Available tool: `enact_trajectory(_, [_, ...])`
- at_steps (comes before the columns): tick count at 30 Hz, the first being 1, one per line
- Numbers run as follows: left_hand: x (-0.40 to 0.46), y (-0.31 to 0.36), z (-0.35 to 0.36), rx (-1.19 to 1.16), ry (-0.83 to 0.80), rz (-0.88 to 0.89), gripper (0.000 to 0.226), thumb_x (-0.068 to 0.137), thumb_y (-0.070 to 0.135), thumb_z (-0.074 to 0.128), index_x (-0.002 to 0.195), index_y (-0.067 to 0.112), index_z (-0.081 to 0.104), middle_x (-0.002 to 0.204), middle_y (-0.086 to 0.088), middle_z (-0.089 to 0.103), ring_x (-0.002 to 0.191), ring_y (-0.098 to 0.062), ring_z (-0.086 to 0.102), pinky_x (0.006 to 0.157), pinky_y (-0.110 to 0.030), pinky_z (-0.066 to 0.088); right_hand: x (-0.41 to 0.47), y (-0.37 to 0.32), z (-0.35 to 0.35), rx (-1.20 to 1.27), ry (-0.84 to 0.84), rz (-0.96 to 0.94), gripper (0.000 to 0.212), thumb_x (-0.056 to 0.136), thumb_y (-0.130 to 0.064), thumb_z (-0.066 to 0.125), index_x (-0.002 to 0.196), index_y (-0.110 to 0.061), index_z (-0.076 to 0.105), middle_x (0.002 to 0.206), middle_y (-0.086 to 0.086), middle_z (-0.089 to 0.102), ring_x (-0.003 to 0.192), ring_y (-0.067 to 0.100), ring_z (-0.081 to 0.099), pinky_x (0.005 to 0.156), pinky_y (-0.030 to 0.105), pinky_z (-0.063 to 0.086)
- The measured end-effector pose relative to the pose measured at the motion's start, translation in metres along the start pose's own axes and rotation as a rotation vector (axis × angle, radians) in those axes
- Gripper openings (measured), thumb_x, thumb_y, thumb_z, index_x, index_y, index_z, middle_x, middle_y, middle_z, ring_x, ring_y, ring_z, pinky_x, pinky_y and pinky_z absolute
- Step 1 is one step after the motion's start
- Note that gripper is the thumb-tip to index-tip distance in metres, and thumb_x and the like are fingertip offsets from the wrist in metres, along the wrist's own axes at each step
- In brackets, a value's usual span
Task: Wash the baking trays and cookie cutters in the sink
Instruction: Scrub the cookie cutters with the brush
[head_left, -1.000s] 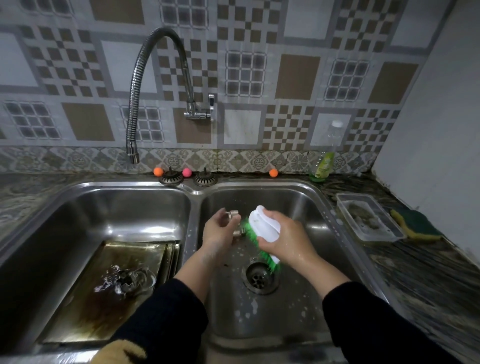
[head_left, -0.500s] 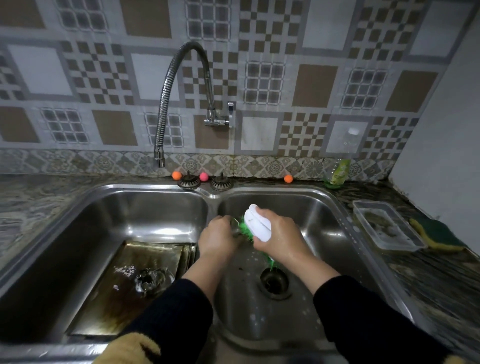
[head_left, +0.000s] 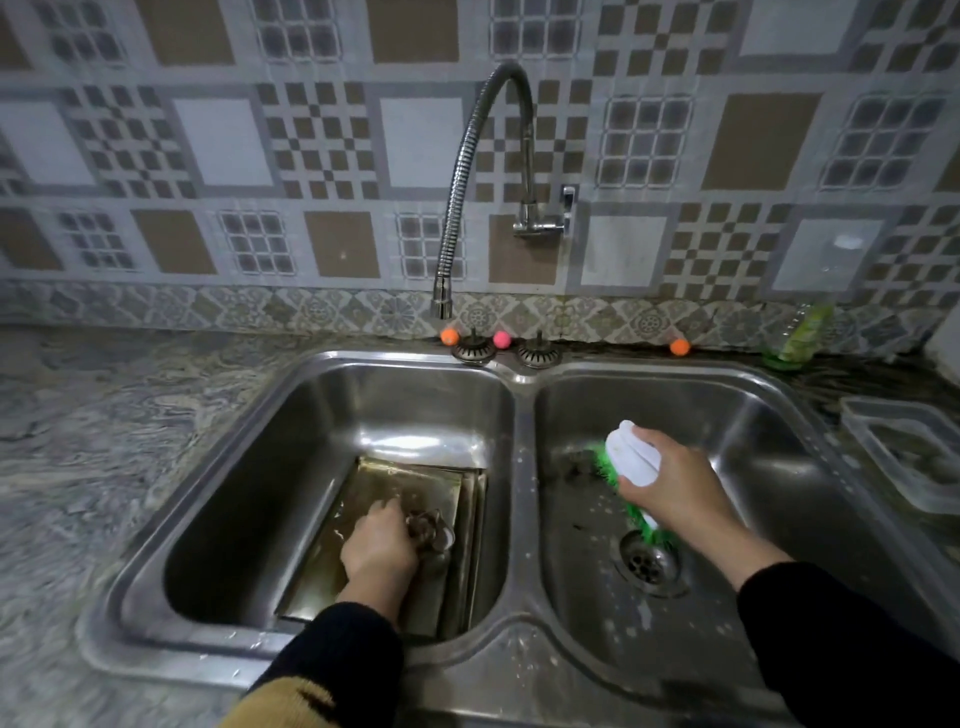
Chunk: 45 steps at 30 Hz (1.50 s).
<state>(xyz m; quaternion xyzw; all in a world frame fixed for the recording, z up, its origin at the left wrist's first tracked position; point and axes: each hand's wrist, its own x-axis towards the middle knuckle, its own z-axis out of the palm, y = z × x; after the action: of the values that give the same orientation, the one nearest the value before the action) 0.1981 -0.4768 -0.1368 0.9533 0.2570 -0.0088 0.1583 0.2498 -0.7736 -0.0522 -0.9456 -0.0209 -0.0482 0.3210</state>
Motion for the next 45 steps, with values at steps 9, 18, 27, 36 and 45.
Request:
enact_trajectory(9, [0.010,0.004,-0.011,0.168,-0.090,0.033,0.025,0.085,0.026,0.063,0.110,0.024,0.061,0.120,0.002,0.058,0.112,-0.021,0.056,0.086,-0.035,0.047,0.000,0.000,0.010,0.011,-0.032,0.040,0.068,0.073,-0.022,0.075,0.137,-0.028,0.050,0.120,0.009,0.065,0.106,0.026,0.061,0.075,0.025,0.042])
enact_trajectory(18, [0.030,0.080,-0.040,0.177,0.091,0.207,0.027,0.094,0.037,0.054,0.113,0.021,0.063,0.117,-0.002,0.063,0.110,-0.023,0.058,0.075,-0.033,0.044,0.018,0.019,-0.061,-0.136,-0.051,-0.011,0.069,0.071,-0.022,0.078,0.135,-0.022,0.052,0.132,0.000,0.060,0.118,0.021,0.057,0.090,0.025,0.042])
enact_trajectory(27, [0.024,0.200,0.006,-0.010,0.019,0.429,0.026,0.094,0.031,0.051,0.109,0.015,0.064,0.116,-0.008,0.062,0.109,-0.030,0.060,0.076,-0.034,0.046,0.049,0.097,-0.172,-0.164,0.146,0.110,0.063,0.074,-0.019,0.077,0.133,-0.015,0.055,0.133,0.007,0.058,0.118,0.026,0.055,0.083,0.023,0.034])
enact_trajectory(36, [0.057,0.247,0.109,-0.155,-0.240,0.183,0.042,0.094,0.046,0.040,0.125,0.024,0.057,0.122,-0.011,0.060,0.110,-0.030,0.057,0.088,-0.037,0.048,0.096,0.193,-0.185,-0.086,0.223,0.254,0.065,0.077,-0.023,0.075,0.137,-0.017,0.050,0.138,0.006,0.052,0.125,0.024,0.049,0.092,0.025,0.035])
enact_trajectory(45, [0.086,0.260,0.165,-0.163,-0.242,0.158,0.054,0.089,0.052,0.049,0.139,0.040,0.036,0.130,-0.014,0.057,0.113,-0.040,0.056,0.091,-0.040,0.046,0.104,0.240,-0.163,-0.132,0.173,0.283,0.067,0.081,-0.027,0.072,0.141,-0.019,0.044,0.142,0.004,0.049,0.126,0.025,0.048,0.085,0.024,0.038])
